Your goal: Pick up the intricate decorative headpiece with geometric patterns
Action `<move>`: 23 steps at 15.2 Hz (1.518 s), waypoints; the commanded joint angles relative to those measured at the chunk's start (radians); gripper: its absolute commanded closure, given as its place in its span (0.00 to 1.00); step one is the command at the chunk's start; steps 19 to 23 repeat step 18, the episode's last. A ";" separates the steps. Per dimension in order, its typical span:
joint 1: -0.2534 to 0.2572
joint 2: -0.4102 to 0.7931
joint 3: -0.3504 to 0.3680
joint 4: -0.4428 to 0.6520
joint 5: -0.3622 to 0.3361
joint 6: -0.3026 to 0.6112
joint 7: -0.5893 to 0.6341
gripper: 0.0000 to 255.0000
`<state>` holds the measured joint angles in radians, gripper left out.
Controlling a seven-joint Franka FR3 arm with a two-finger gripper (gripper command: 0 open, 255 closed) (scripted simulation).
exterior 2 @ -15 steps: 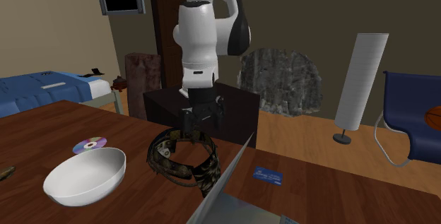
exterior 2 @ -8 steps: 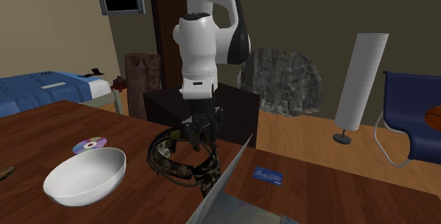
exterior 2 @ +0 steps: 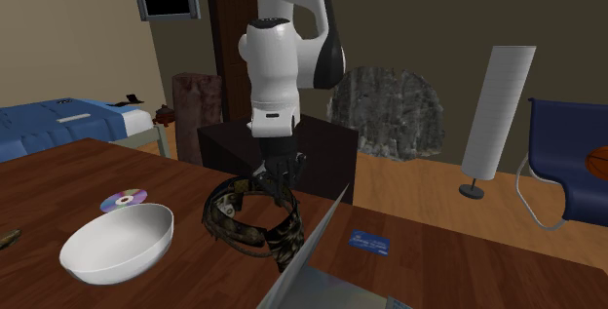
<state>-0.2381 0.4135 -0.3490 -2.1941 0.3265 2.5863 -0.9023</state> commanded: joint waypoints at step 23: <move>0.051 -0.169 -0.070 0.006 -0.126 -0.160 0.091 1.00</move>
